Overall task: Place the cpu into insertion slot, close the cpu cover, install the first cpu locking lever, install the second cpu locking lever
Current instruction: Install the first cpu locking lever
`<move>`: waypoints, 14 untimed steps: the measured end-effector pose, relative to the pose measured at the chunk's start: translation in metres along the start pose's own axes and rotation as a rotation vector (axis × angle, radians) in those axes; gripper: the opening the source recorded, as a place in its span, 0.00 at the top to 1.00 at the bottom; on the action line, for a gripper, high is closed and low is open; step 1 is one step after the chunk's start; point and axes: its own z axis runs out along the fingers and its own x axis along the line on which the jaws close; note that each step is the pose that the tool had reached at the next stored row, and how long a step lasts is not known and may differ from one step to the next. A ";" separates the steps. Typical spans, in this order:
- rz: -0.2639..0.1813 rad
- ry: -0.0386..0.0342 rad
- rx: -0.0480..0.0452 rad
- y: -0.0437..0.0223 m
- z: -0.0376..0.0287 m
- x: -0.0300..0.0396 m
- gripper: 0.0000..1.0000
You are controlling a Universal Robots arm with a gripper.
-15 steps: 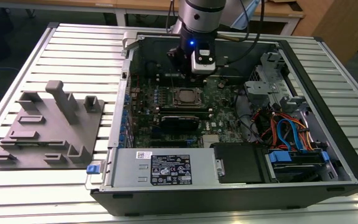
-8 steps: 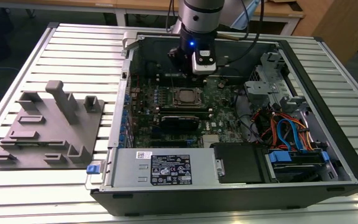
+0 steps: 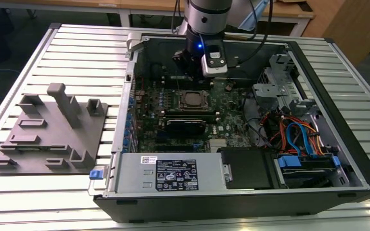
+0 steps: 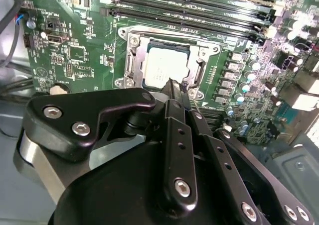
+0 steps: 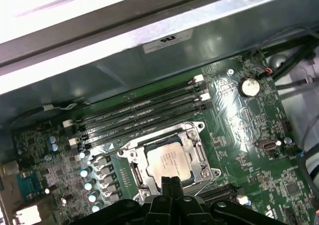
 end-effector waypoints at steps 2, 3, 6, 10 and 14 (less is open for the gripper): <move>-0.003 0.0003 0.0000 0.0000 0.0000 0.0000 0.90; -0.004 0.0004 -0.0005 0.0000 0.0001 0.0000 0.90; -0.004 0.0006 -0.0008 0.0000 0.0000 0.0000 0.90; -0.004 0.0005 -0.0008 0.0000 0.0000 0.0000 0.90; -0.004 0.0006 -0.0009 0.0000 0.0000 0.0000 0.90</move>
